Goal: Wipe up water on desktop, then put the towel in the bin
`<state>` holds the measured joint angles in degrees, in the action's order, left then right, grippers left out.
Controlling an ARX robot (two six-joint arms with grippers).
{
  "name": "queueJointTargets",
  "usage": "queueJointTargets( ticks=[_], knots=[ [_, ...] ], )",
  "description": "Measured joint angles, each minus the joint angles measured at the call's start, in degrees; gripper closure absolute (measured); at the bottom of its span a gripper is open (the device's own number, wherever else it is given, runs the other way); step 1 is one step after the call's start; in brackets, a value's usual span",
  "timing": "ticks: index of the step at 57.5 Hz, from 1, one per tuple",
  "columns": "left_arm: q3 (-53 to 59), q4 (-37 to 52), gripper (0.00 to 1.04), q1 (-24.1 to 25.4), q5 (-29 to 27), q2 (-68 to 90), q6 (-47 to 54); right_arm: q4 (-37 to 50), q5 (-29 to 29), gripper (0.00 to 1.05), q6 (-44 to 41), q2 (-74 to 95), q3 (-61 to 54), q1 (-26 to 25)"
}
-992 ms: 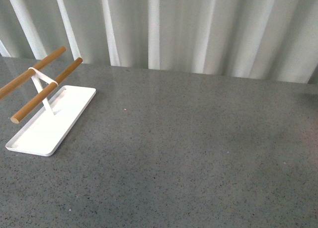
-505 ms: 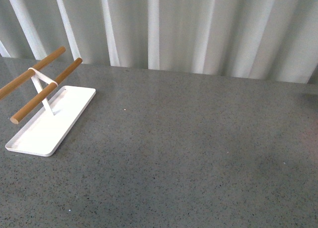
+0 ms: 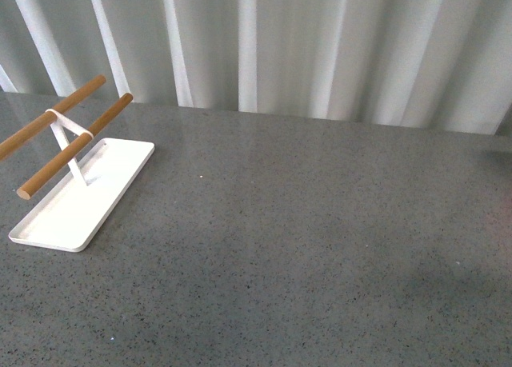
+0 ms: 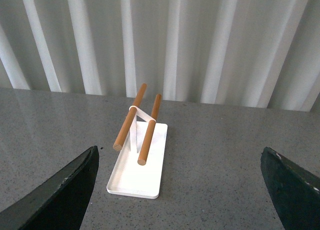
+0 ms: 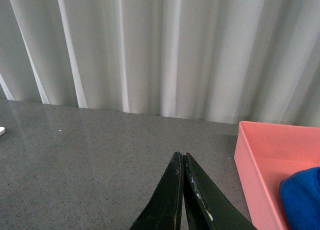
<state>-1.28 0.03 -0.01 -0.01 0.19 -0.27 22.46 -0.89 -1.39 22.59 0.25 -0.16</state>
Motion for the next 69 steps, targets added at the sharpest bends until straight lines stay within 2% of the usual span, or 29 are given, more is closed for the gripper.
queueJointTargets(
  ticks=[40, 44, 53, 58, 69],
  knots=[
    [0.00, 0.00, 0.07, 0.00, 0.00, 0.00, 0.00, -12.66, 0.26, 1.01, 0.20, -12.96, 0.00, 0.00],
    [0.00, 0.00, 0.07, 0.00, 0.00, 0.00, 0.00, -21.35, 0.42, 1.01, 0.28, -19.61, 0.04, 0.00],
    [0.00, 0.00, 0.07, 0.00, -0.02, -0.04, 0.00, -22.43, 0.44, 1.01, 0.35, -22.34, 0.04, 0.00],
    [0.00, 0.00, 0.07, 0.00, -0.02, -0.07, 0.00, -22.43, 0.44, 0.78, 0.39, -22.36, 0.04, 0.00],
    [0.00, 0.00, 0.07, 0.00, -0.02, -0.07, 0.00, -22.43, 0.44, 0.43, 0.39, -22.38, 0.04, 0.00]
  ],
)
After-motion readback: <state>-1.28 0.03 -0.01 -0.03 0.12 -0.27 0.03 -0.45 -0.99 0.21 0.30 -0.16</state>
